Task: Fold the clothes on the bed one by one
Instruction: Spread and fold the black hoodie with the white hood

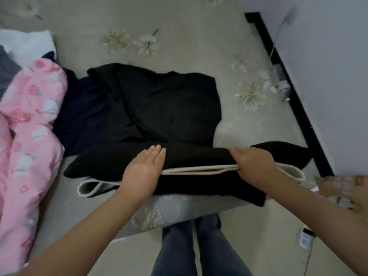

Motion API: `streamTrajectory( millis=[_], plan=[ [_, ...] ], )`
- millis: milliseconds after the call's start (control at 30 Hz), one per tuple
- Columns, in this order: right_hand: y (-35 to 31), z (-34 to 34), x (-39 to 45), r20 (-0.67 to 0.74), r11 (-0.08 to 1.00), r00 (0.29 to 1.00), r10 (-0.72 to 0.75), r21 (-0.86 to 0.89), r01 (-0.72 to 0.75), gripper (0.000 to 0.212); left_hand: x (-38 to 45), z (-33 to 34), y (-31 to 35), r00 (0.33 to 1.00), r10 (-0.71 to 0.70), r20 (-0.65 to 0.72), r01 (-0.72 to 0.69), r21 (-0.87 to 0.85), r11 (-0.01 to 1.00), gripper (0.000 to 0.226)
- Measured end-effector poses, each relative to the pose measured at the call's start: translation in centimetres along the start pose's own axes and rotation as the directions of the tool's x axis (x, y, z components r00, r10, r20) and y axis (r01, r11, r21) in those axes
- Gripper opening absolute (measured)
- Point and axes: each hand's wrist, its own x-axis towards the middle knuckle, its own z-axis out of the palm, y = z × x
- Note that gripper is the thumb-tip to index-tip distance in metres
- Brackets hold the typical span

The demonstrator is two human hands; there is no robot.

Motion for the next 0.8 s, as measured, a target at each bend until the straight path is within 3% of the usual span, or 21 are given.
streamTrajectory(
  millis=[100,167,300,400,500,667,800],
  plan=[
    [2.9,-4.2,-2.2,-0.367,0.992,0.923,0.116,-0.005,-0.126,0.047,5.4,-4.7,1.6,0.989,0.079,-0.129,-0.075,0.038,0.996,0.056],
    [5.4,-7.0,-3.7,-0.523,0.975,0.832,0.183,-0.011,-0.221,0.038,8.8,-7.7,3.9,0.975,0.126,-0.183,-0.120,0.046,0.992,0.058],
    [11.6,-10.9,-9.0,-0.721,0.921,0.633,0.282,0.019,-0.388,0.061,13.6,-13.3,9.9,0.896,0.317,-0.312,-0.299,0.104,0.948,0.064],
    [15.8,-12.9,-14.1,-0.804,0.871,0.512,0.303,0.015,-0.491,0.045,16.6,-16.6,15.6,0.808,0.413,-0.420,-0.376,0.172,0.910,0.067],
    [20.2,-13.3,-19.5,-0.826,0.817,0.447,0.344,0.028,-0.576,0.061,18.6,-19.5,22.5,0.740,0.500,-0.450,-0.433,0.249,0.866,0.068],
    [28.7,-12.8,-29.0,-0.856,0.762,0.396,0.332,-0.005,-0.648,0.063,21.6,-22.1,35.2,0.640,0.604,-0.476,-0.518,0.313,0.796,0.069],
    [35.2,-13.2,-36.6,-0.864,0.735,0.371,0.342,-0.001,-0.679,0.059,24.4,-23.3,45.5,0.618,0.615,-0.489,-0.520,0.333,0.787,0.063]
  ],
)
